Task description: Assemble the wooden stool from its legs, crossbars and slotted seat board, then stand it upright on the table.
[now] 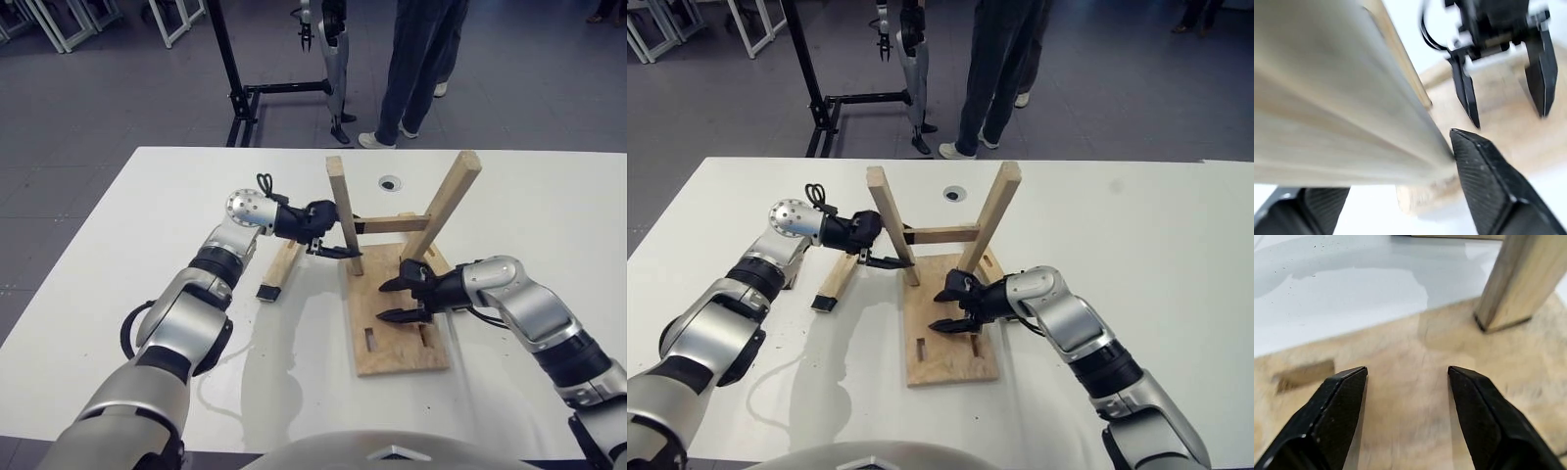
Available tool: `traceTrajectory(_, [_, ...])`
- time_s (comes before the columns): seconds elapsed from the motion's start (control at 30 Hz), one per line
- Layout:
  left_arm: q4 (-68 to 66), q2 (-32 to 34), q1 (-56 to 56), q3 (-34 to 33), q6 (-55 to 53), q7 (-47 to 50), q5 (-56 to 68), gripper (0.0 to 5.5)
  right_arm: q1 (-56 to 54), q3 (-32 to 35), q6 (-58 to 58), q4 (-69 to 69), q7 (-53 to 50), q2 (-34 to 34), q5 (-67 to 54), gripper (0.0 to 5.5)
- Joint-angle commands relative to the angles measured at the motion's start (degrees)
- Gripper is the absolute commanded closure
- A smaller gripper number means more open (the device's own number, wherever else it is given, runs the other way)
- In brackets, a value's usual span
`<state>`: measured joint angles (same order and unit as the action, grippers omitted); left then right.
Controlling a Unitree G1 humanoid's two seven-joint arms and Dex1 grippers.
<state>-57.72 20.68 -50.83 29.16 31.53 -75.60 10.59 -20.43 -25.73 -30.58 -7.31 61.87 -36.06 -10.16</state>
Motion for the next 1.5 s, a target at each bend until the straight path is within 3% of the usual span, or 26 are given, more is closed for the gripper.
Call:
traceTrajectory(0.03, [-3.2,-1.0,-0.6,-1.6,0.9,0.5,-4.9,1.67,1.4,-0.9,1.0,-1.4,-0.4,-0.2,1.6,2.44])
traceTrajectory(0.37, [-7.9,5.1,-5.0,-6.0,0.4,-1.9,-13.2,0.03,4.3,-1.2,1.4,-2.2,-3.4,1.3,3.5,2.44])
traceTrajectory(0.5, [-7.2,12.5,-7.5,-5.3,-5.1,-4.2,-18.7,0.03,2.4,-1.9,1.8,1.0,-5.7,5.3,4.1,2.44])
traceTrajectory(0.6, [-2.5,16.9,-6.0,-10.4,-15.9,-2.8,-16.0,0.03,0.7,-1.3,3.2,5.3,-6.9,7.5,4.8,2.44])
traceTrajectory(0.73, [16.1,18.4,7.2,-20.0,-26.2,9.9,-10.7,0.03,0.0,-0.7,5.7,9.7,-8.4,9.0,5.8,2.44])
traceTrajectory(0.93, [42.0,13.9,26.9,-24.7,-43.5,25.1,-9.0,0.03,-5.3,-0.5,9.4,17.6,-9.9,14.1,6.4,2.44])
traceTrajectory(1.03, [50.0,9.9,32.8,-28.2,-50.8,36.0,-9.3,0.03,-6.8,2.6,9.0,17.0,-12.0,15.6,5.4,2.44])
traceTrajectory(1.23, [60.1,-1.2,33.6,-42.0,-62.0,58.6,-4.5,0.03,1.2,7.1,-1.4,-4.9,-18.5,15.9,2.2,2.44])
traceTrajectory(1.4, [66.2,-5.1,39.4,-43.0,-68.1,63.6,-2.7,0.03,6.9,9.0,-11.9,-20.9,-25.2,17.7,-1.0,2.44])
traceTrajectory(1.5, [63.0,-4.3,42.5,-44.2,-65.4,65.4,-4.1,0.03,8.1,10.2,-16.3,-26.1,-28.1,18.2,-2.8,2.44])
